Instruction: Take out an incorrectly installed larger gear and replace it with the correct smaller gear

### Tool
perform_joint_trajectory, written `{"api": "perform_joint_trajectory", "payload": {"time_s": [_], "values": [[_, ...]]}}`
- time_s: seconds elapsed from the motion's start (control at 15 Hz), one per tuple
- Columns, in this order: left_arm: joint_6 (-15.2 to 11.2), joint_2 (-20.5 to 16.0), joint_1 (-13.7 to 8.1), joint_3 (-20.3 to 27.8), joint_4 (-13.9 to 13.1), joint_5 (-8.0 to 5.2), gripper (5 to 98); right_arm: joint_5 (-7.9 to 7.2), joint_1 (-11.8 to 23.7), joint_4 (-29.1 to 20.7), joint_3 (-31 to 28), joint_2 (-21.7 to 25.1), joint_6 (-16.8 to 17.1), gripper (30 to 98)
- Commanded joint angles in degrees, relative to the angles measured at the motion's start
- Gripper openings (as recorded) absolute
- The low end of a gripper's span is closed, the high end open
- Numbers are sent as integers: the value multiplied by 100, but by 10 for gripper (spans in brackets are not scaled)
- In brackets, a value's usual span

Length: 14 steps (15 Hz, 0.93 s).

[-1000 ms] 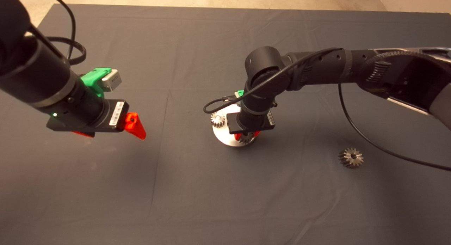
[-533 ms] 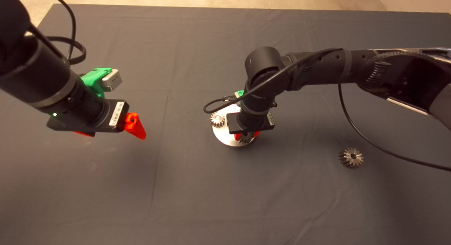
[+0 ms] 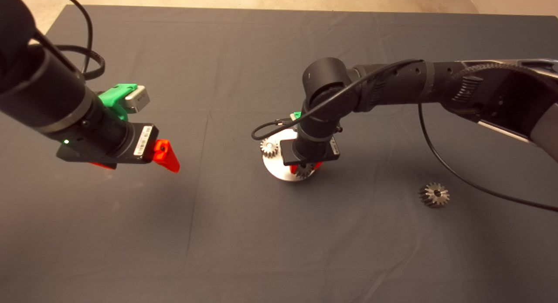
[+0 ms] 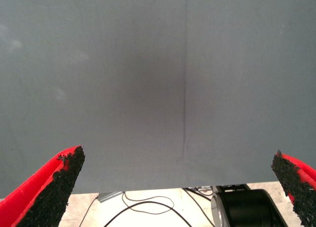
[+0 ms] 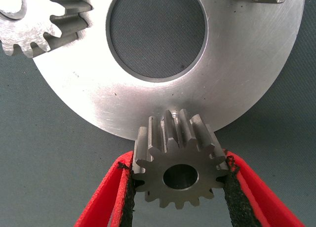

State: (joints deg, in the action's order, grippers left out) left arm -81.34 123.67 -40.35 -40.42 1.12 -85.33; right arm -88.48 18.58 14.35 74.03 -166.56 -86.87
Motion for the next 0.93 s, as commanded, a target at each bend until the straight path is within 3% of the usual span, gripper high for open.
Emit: {"api": "perform_joint_trajectory", "payload": {"time_s": [0.0,0.47,0.6,0.87], "values": [[50,4,-79,-43,37,-27,979,15,146,156,57,-83,-5,414],[147,30,-73,-192,37,-27,979,6,181,156,92,-29,13,449],[203,25,-73,-192,29,-27,979,-8,232,159,73,4,47,487],[274,13,-79,-192,8,-139,979,-3,1042,138,22,-1,39,592]]}}
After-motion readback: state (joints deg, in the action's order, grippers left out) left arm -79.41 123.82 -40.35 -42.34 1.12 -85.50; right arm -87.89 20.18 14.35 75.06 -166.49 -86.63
